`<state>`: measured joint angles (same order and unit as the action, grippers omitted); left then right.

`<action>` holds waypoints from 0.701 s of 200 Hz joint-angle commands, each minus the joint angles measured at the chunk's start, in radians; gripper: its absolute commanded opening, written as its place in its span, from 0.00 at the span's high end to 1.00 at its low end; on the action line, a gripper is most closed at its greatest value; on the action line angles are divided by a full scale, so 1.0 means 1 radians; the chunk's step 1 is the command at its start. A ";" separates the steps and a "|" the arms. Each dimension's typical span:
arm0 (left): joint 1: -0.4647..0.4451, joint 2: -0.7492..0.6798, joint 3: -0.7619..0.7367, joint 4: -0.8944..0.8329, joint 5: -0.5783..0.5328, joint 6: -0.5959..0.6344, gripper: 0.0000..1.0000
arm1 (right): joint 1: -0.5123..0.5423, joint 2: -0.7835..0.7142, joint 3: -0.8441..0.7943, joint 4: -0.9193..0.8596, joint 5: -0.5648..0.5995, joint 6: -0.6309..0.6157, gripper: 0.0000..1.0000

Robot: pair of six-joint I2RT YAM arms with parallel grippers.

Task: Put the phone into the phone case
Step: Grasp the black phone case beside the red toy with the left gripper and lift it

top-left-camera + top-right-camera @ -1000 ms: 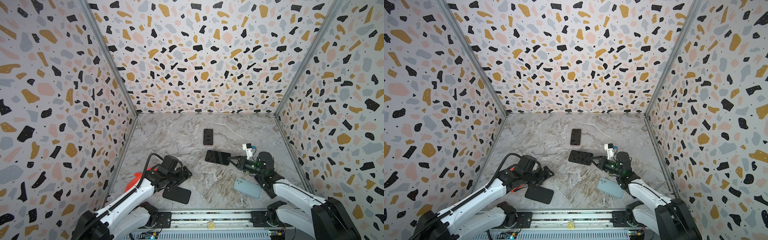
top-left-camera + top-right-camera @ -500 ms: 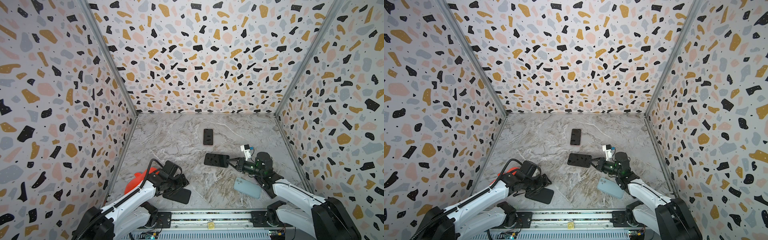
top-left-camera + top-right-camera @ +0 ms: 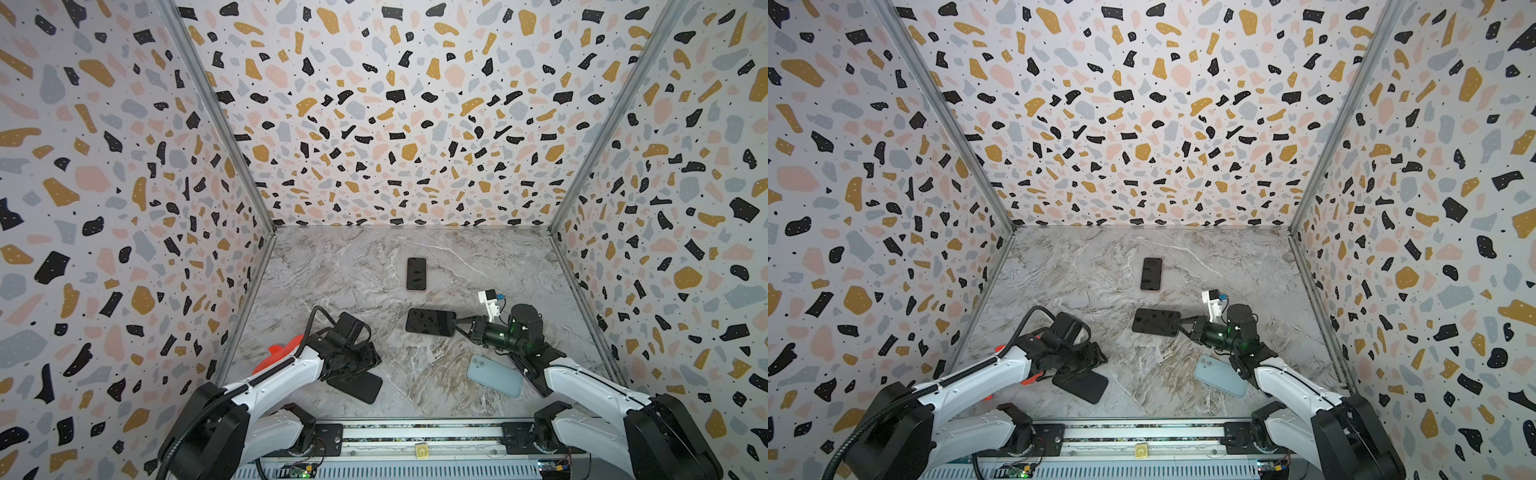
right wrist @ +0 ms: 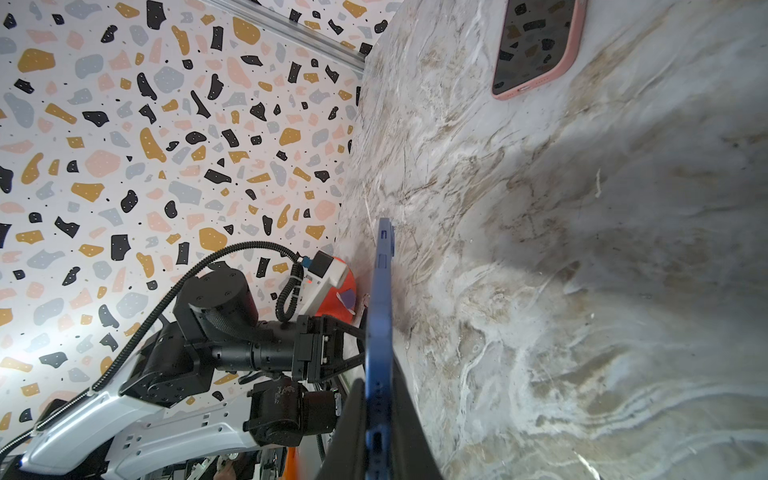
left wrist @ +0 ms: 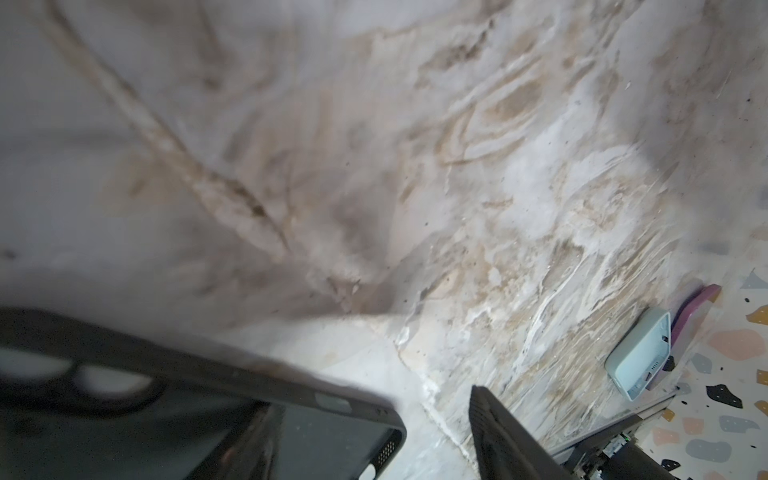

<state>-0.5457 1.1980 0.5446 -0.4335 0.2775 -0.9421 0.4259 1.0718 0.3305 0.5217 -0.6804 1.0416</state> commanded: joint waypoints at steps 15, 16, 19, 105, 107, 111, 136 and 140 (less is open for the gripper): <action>0.001 0.098 0.070 0.082 0.003 0.088 0.35 | 0.004 -0.060 0.031 -0.006 0.016 -0.030 1.00; 0.001 0.101 0.072 0.084 0.004 0.088 0.36 | 0.004 -0.060 0.031 -0.007 0.016 -0.030 1.00; 0.000 0.108 0.076 0.093 0.008 0.088 0.36 | 0.004 -0.063 0.029 -0.010 0.016 -0.032 1.00; -0.031 0.248 0.192 0.214 0.052 0.065 0.37 | 0.001 -0.097 0.022 -0.059 0.028 -0.054 1.00; -0.030 0.249 0.193 0.217 0.051 0.065 0.37 | 0.001 -0.099 0.023 -0.060 0.028 -0.055 1.00; -0.030 0.252 0.198 0.218 0.050 0.064 0.37 | 0.002 -0.101 0.022 -0.065 0.029 -0.057 1.00; -0.026 0.287 0.239 0.222 0.052 0.070 0.36 | 0.002 -0.105 0.027 -0.081 0.032 -0.071 1.00; -0.026 0.294 0.247 0.221 0.056 0.072 0.36 | 0.002 -0.105 0.029 -0.082 0.031 -0.073 1.00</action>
<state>-0.5724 1.4609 0.7383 -0.2424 0.3126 -0.8776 0.4259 0.9977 0.3305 0.4179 -0.6445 0.9966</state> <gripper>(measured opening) 0.638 0.110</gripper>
